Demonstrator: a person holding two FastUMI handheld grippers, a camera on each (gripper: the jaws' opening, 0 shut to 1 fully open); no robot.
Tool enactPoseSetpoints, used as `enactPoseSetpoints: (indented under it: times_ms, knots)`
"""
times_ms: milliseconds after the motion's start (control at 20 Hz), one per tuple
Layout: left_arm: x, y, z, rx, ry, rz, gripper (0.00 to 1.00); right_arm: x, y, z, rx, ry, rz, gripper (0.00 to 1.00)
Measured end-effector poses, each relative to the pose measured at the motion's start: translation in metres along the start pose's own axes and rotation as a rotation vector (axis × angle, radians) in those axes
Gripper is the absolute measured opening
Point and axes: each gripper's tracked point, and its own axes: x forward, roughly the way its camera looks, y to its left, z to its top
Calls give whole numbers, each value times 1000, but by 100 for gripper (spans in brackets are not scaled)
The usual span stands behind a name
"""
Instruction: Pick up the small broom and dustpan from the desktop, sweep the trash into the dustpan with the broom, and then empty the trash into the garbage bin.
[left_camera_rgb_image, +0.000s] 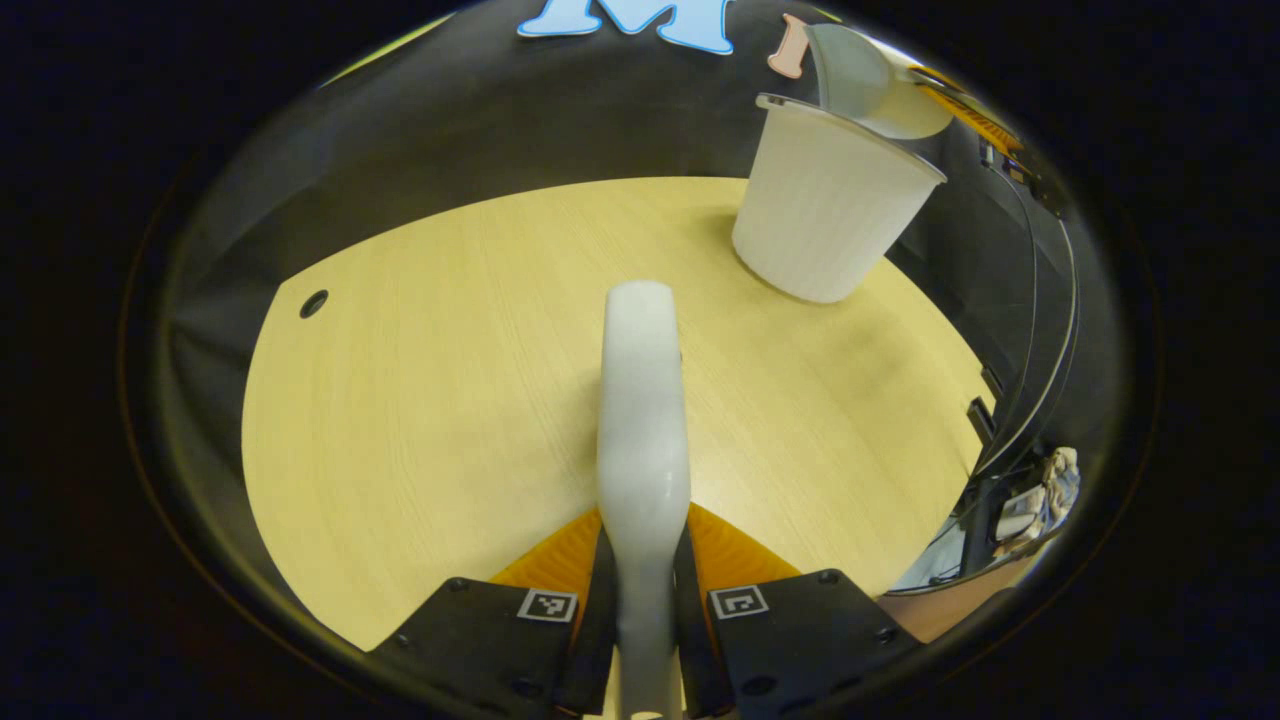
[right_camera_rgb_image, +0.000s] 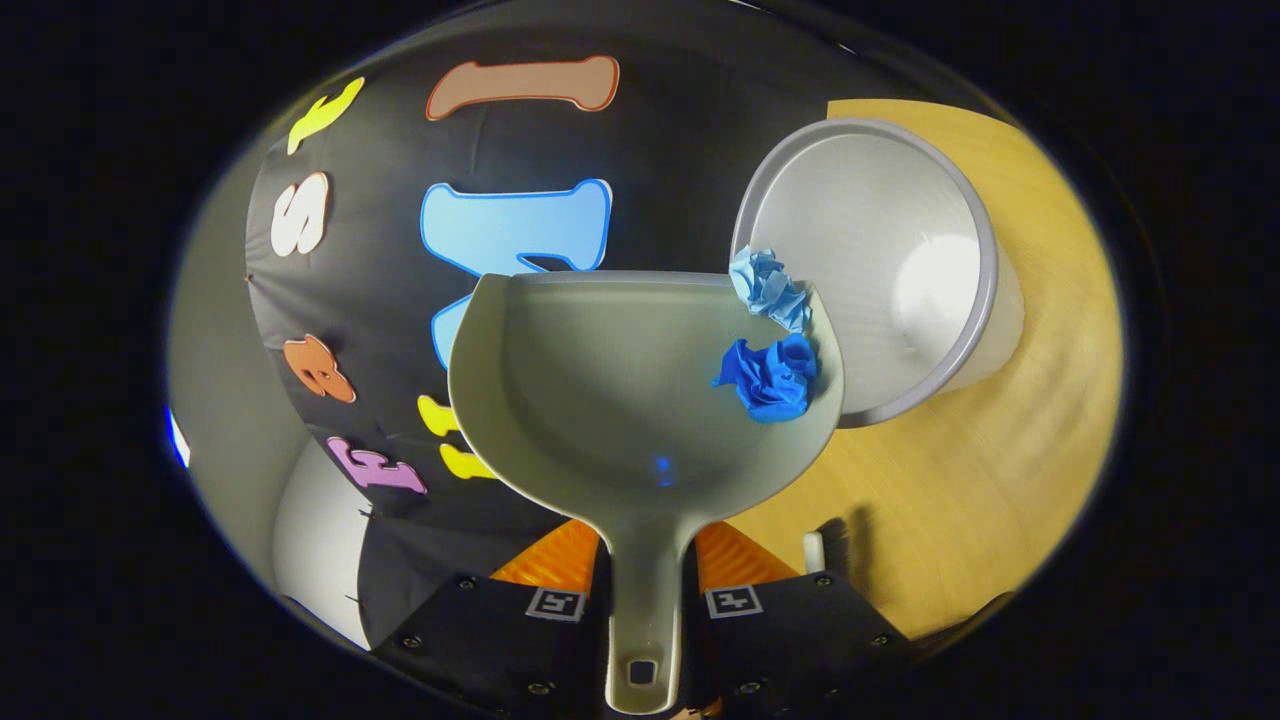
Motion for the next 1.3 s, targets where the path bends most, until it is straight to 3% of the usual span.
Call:
enactPoseSetpoints:
  times_ms: [150, 300, 600, 900, 950, 1000, 1300]
  knots:
    - [-3, 2, -4, -1, 4, 3, 36, 1, 2, 2, 57, -17, 49, 26]
    - [-7, 3, -9, 0, 6, 6, 36, 1, 4, 1, 77, -12, 71, 29]
    - [-13, 9, -18, -15, -1, 14, 37, 5, 7, -6, 55, -9, 93, 27]
    - [-21, 22, -34, -62, -10, 37, 34, -2, -9, -40, -165, 19, -1, 27]
    - [-22, 26, -37, -73, -9, 45, 32, -3, -10, -47, -199, 29, -12, 22]
    - [-25, 29, -42, -83, -9, 52, 36, -3, -11, -54, -239, 36, -26, 27]
    - [-34, 45, -62, -142, -14, 86, 36, -7, -25, -92, -519, 68, -156, 27]
